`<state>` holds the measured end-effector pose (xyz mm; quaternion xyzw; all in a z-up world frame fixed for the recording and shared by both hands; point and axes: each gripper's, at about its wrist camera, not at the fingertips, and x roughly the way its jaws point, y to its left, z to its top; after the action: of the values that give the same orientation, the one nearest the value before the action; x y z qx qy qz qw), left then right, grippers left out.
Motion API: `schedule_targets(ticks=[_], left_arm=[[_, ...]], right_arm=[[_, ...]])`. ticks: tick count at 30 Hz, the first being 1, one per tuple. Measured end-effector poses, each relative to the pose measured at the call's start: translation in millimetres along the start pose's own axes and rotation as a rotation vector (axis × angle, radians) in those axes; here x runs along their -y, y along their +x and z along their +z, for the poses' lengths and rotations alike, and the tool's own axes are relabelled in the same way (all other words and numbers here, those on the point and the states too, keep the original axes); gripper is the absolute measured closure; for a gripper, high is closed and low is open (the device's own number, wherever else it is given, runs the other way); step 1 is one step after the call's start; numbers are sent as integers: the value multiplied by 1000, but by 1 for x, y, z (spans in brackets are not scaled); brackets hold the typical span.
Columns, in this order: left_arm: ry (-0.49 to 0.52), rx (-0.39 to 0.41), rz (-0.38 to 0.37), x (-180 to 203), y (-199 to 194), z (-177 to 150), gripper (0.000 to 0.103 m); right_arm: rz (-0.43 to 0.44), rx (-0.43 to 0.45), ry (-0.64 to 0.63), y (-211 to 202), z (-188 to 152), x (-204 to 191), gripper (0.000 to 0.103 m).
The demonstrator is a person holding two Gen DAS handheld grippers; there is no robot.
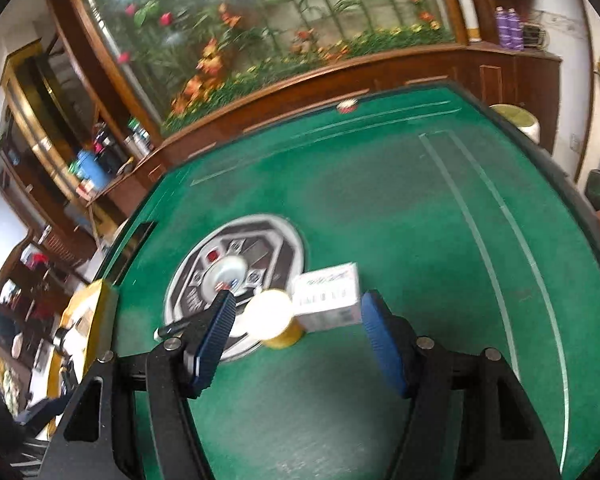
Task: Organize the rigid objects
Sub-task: 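Grasp the black tape roll with the left tool while the right tool grasps a white barcode box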
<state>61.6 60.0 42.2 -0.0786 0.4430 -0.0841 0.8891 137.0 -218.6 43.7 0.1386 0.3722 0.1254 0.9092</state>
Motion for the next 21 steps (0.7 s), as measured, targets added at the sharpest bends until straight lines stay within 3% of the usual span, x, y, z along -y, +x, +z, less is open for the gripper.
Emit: schedule_targets(ticks=[3,11,13,15,20,21], left_arm=[[52,-37,76,17,34,11,18],[104,-73,153,35,82,25,18],[120,-47,158,36,82,26,21],[128,-32,152,36,75,23,41],[127,-27,128,32,57,1,41],[132,-22,133,32,52,-6,41]], right_arm=[[-4,-13,29,5,2,8,34],[-17,-13,69,13,8,24,34],[-31,4,52,18,11,23,34],[-36,16,35,29,14,23,34],[53,-75,27,69,16,30,35],[77,-104,22,73,15,30,40]])
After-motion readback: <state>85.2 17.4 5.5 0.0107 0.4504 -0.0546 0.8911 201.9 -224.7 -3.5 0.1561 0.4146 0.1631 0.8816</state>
